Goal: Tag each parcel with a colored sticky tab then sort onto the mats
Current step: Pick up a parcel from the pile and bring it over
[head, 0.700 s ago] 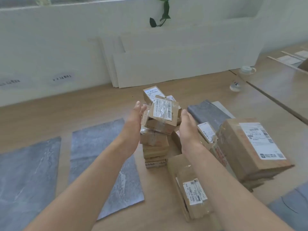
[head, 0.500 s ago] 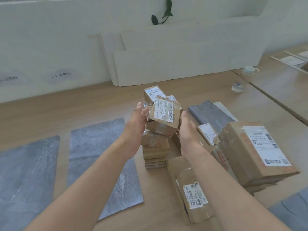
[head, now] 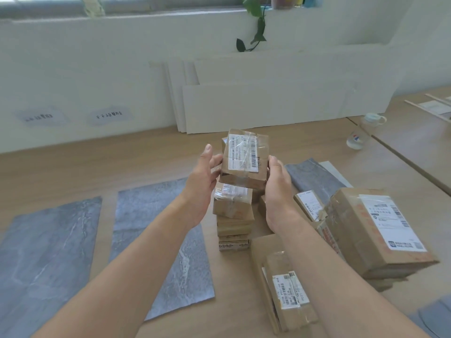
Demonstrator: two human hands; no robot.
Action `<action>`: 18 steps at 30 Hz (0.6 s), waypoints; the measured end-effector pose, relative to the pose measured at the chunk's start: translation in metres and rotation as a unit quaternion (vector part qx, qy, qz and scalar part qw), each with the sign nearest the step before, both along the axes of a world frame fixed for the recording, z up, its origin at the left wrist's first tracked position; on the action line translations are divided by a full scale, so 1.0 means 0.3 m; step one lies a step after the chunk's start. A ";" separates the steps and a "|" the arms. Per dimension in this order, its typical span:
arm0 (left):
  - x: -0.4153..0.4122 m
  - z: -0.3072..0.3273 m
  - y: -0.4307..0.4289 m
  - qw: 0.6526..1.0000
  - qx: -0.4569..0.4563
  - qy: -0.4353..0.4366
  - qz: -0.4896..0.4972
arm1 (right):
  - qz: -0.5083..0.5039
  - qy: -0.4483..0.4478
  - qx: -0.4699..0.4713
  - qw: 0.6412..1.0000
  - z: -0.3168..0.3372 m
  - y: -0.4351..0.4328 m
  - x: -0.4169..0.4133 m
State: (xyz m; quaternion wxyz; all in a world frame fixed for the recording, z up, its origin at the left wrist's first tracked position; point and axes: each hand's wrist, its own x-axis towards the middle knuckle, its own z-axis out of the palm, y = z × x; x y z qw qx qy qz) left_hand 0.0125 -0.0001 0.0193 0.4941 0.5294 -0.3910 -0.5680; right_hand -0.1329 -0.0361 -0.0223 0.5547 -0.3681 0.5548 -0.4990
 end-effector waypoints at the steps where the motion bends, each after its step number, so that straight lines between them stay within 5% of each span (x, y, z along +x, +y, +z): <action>1: 0.004 0.017 0.005 1.000 -0.007 -0.002 0.005 | -0.004 0.003 -0.010 1.000 0.016 0.000 0.005; 7: 0.039 0.123 0.034 0.998 -0.056 0.001 0.033 | 0.007 0.011 -0.110 0.994 0.150 0.023 0.037; 18: 0.165 0.186 0.168 0.987 -0.098 0.014 0.126 | 0.076 -0.005 -0.146 0.986 0.221 0.087 0.188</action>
